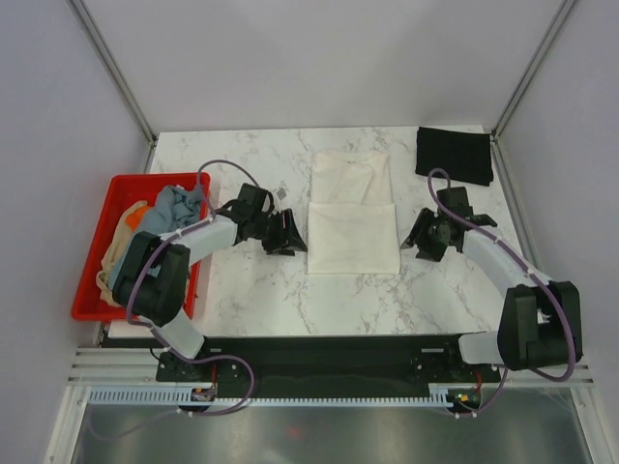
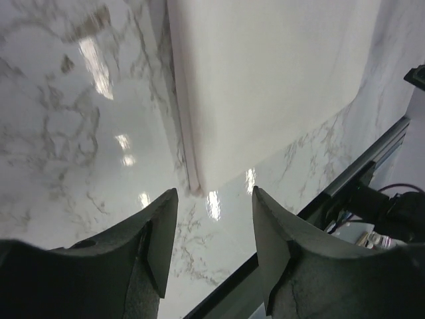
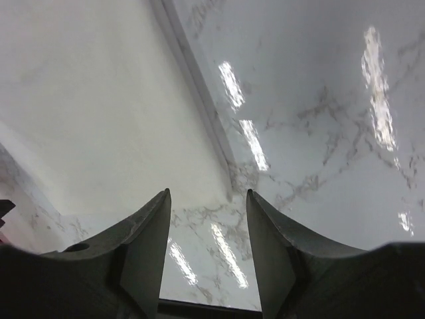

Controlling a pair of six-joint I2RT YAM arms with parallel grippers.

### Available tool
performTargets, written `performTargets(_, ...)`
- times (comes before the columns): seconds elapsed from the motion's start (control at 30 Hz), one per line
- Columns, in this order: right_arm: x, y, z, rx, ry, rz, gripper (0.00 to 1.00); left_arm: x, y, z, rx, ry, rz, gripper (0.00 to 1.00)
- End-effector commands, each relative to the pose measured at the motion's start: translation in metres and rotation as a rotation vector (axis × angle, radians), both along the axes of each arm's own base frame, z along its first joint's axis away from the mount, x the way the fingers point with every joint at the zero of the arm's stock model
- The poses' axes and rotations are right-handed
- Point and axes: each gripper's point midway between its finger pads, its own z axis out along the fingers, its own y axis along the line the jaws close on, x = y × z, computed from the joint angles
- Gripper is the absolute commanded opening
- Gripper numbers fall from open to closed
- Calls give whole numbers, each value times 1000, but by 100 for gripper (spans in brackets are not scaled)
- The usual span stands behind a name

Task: Fold and stack the t-shirts
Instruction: Fold the tshirt

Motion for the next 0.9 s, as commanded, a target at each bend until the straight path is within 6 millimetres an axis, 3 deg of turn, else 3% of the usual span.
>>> performTargets(0.0,-34,3,-8,64,51,-101,57,-44,-12,-9,-7,64,-24,57)
performTargets(0.1,-41,10,-15,125,39,-133,58,-63,-26,-17,-20,90,-36,58)
performTargets(0.2,-43,18,-23,161,39,-123,58,-65,-35,-28,-44,117,-17,59)
performTargets(0.43,-46,29,-45,178,69,-83,57,-58,-41,-38,-59,149,36,59)
performTargets(0.6,-52,24,-61,132,98,-100,55,-57,-36,-48,-28,168,83,57)
performTargets(0.7,-54,17,-68,93,98,-121,51,-56,-32,-54,-8,175,110,54)
performTargets(0.87,-61,10,-82,55,115,-130,35,-56,-27,-60,19,179,154,46)
